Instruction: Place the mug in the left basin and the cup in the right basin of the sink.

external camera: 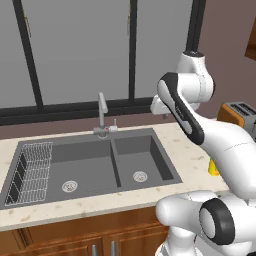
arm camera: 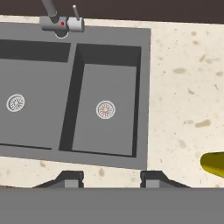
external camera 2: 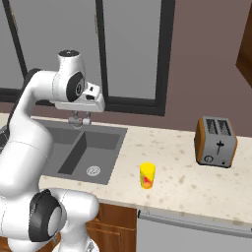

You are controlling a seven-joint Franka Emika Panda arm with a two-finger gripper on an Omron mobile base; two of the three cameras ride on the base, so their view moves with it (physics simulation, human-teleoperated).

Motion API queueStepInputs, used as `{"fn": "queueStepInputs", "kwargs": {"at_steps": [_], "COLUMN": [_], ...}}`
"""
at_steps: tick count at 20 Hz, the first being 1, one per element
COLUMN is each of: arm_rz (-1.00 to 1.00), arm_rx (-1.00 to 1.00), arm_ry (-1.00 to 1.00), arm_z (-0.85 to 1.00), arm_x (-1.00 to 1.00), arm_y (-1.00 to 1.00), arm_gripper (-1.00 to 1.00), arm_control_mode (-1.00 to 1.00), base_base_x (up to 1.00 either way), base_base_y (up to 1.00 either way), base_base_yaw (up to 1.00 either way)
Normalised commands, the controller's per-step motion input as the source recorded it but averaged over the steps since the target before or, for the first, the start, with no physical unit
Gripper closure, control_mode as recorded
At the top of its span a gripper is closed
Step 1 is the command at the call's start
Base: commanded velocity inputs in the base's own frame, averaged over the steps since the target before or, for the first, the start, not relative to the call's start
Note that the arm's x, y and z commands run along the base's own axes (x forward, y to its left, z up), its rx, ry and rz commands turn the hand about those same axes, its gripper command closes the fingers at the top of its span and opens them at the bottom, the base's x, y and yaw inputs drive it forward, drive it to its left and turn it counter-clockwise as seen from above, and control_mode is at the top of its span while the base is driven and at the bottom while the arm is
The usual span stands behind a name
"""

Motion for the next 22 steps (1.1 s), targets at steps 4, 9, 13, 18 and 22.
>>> {"fn": "queueStepInputs", "kwargs": {"at_steps": [4, 9, 13, 18, 22], "arm_rz": [0.00, 0.00, 0.00, 0.00, 0.00], "arm_rx": [0.00, 0.00, 0.00, 0.00, 0.00], "arm_ry": [0.00, 0.00, 0.00, 0.00, 0.01], "arm_z": [0.00, 0.00, 0.00, 0.00, 0.00], "arm_x": [0.00, -0.07, -0.13, -0.21, -0.24], "arm_y": [-0.01, -0.26, -0.37, -0.39, -0.46], "arm_gripper": [-1.00, -1.00, -1.00, -1.00, -1.00], "arm_control_mode": [-1.00, -1.00, -1.00, -1.00, -1.00], "base_base_x": [0.00, 0.00, 0.00, 0.00, 0.00], "base_base_y": [0.00, 0.00, 0.00, 0.00, 0.00], "base_base_yaw": [0.00, 0.00, 0.00, 0.00, 0.00]}}
